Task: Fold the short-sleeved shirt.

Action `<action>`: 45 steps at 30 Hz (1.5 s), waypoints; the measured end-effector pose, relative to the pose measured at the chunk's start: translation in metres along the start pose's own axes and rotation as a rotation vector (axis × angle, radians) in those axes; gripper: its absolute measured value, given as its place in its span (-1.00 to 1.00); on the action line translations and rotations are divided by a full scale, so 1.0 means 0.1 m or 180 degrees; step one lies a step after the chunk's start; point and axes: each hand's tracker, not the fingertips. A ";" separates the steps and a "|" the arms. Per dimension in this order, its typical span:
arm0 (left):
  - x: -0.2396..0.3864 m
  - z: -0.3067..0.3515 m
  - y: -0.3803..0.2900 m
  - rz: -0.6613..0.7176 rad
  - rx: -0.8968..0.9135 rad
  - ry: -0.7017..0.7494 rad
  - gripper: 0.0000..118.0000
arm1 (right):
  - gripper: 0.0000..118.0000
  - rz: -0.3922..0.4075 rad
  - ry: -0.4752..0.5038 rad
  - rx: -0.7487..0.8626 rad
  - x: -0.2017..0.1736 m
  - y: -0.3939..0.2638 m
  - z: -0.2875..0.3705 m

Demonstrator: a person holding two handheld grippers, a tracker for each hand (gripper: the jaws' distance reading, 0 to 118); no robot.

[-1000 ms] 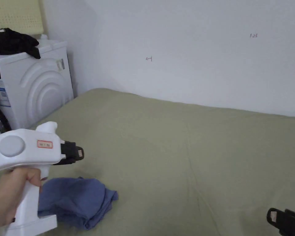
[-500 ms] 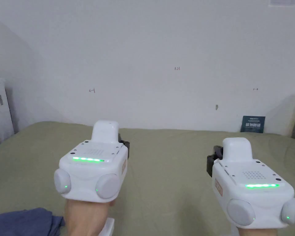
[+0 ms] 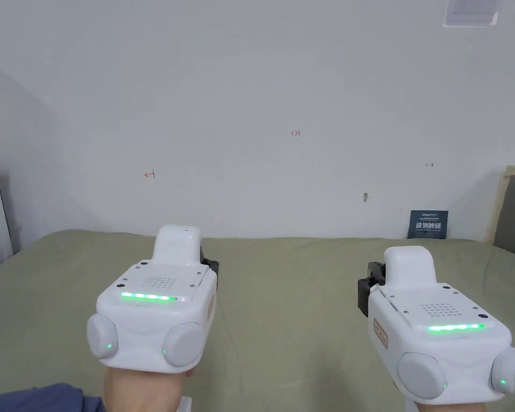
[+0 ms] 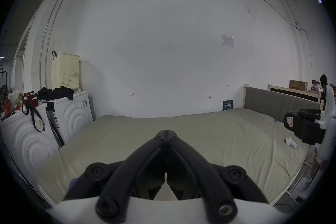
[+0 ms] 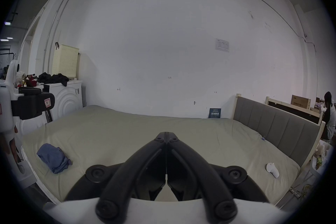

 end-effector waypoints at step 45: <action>-0.07 0.01 0.10 0.0170 -0.0151 0.0044 1.00 | 1.00 -0.0336 -0.0049 -0.0148 0.04 0.25 0.08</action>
